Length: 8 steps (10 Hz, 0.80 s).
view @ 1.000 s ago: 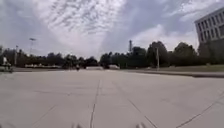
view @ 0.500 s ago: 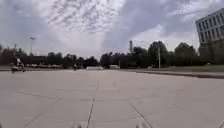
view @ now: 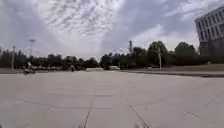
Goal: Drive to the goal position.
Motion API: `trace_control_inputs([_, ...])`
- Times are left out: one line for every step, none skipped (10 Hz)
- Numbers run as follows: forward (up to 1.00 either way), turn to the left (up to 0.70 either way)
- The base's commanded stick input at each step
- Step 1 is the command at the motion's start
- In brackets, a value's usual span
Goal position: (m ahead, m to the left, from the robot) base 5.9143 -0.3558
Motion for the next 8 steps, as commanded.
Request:
trace_control_inputs([0.70,0.00])
trace_control_inputs([0.70,0.00])
trace_control_inputs([0.70,0.00])
trace_control_inputs([0.70,0.00])
trace_control_inputs([0.70,0.00])
trace_control_inputs([0.70,0.00])
trace_control_inputs([0.70,0.00])
trace_control_inputs([0.70,0.00])
